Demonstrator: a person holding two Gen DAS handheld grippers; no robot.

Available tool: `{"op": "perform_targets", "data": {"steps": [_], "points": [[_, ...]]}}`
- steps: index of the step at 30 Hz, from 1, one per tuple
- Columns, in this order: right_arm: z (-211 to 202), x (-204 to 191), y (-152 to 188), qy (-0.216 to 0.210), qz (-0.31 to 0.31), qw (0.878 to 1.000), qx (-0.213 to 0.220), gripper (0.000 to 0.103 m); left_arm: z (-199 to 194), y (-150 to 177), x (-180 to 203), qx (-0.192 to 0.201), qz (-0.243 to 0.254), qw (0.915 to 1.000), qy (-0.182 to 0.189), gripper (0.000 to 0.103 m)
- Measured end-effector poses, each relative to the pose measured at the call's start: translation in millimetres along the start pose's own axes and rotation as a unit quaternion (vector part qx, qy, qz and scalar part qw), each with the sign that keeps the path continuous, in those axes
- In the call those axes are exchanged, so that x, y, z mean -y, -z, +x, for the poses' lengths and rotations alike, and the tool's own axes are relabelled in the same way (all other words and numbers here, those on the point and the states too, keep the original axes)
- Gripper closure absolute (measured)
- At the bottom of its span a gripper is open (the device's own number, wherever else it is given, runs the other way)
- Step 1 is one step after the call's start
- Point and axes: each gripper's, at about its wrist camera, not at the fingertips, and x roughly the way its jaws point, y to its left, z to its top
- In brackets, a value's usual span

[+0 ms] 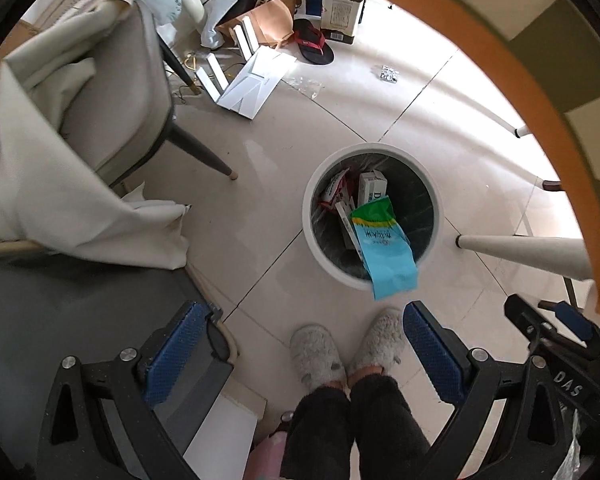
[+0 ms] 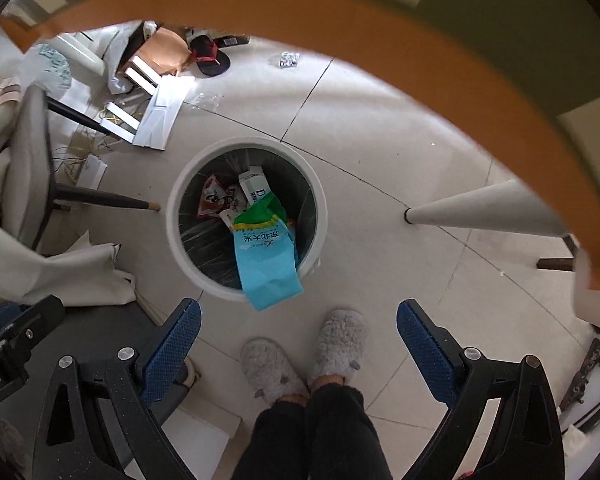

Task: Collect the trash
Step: 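Carry the wrapper and rice bag to the bin and open both tools, then move both open tools back over the table toward the remaining trash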

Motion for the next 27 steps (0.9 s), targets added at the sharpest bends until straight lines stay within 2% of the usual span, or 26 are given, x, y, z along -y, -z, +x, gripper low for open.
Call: {"op": "perform_targets", "data": {"steps": [9, 11, 16, 18, 22, 27], "points": [[-126, -4, 17, -0.014, -0.008, 1.0, 0.009, 0.004, -111, 26, -10, 0.015, 0.002, 0.9999, -0.003, 0.001], [-155, -6, 20, -0.021, -0.011, 1.0, 0.012, 0.003, -138, 30, -11, 0.027, 0.006, 0.9996, -0.002, 0.001], [-215, -10, 23, -0.048, -0.016, 0.999, 0.014, 0.004, -203, 30, -10, 0.063, 0.008, 0.9974, -0.034, 0.001], [-238, -10, 18, -0.061, -0.017, 0.998, 0.018, 0.003, -226, 25, -10, 0.077, 0.001, 0.9964, -0.036, 0.001], [-284, -4, -8, -0.092, -0.011, 0.995, 0.039, 0.003, -267, -3, 3, 0.114, -0.006, 0.9927, -0.039, 0.001], [-338, 32, -80, -0.112, 0.014, 0.991, 0.073, 0.003, -300, -57, 46, 0.149, 0.008, 0.9865, -0.068, 0.001]]}}
